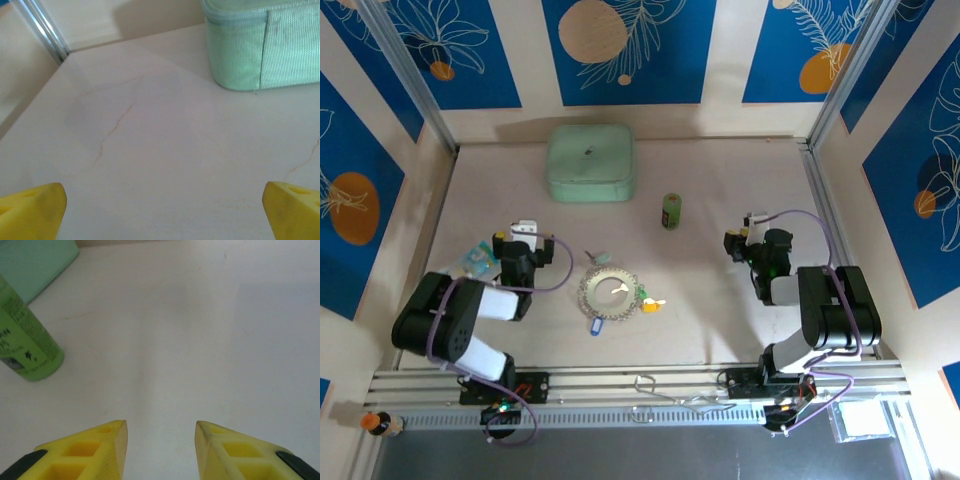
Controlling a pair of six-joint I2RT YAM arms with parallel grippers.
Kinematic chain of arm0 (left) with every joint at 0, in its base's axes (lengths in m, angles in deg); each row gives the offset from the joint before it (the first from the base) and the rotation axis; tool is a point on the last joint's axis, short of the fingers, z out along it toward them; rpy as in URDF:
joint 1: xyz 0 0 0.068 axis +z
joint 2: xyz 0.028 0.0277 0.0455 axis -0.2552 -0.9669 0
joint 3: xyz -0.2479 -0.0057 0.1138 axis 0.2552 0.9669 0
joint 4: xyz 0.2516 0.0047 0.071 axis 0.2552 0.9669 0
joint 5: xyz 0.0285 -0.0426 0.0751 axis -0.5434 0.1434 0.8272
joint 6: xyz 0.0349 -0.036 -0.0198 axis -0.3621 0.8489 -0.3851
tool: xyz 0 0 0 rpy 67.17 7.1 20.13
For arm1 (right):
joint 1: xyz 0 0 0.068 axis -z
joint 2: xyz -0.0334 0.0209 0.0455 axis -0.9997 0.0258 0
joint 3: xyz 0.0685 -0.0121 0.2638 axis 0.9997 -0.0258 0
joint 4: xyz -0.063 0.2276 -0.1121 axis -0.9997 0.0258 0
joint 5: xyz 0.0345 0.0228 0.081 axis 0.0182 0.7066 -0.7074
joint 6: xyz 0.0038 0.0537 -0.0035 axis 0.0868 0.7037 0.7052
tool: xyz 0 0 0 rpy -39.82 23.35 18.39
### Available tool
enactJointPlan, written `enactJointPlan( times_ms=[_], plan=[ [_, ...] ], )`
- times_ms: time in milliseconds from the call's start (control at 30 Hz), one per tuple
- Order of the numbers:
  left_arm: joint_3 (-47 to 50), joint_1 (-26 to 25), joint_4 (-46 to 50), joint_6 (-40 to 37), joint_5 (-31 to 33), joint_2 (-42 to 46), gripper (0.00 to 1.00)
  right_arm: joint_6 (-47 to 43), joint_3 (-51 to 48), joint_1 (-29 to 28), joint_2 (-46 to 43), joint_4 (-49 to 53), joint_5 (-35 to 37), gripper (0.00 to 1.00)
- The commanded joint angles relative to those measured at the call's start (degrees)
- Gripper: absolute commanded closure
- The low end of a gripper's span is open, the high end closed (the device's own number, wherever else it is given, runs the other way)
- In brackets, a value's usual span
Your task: Put the keys on the keyring
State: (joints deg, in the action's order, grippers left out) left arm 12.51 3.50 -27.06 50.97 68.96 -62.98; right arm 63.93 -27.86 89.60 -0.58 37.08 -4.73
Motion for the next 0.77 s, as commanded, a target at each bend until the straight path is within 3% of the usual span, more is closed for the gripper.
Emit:
enactJointPlan(
  times_ms=[0, 167, 567, 733],
  plan=[
    [0.91, 2.06, -12.22, 0.16, -3.70, -3.43, 0.00, 1.46, 3.98, 0.79, 0.40, 0.96, -1.75, 0.55],
    [-3.88, 2.53, 0.16, 1.64, -3.96, -1.53, 0.00, 1.32, 4.15, 0.59, 0.23, 1.48, -1.13, 0.49],
    [-5.26, 3.70, 2.60, 2.11, -6.60, -1.90, 0.00, 1.21, 4.24, 0.59, 0.18, 1.79, -1.06, 0.45],
    [-5.09, 5.51, 3.01, 3.00, -10.44, -1.24, 0.00, 1.28, 4.20, 0.54, 0.19, 1.78, -0.98, 0.35]
  ],
)
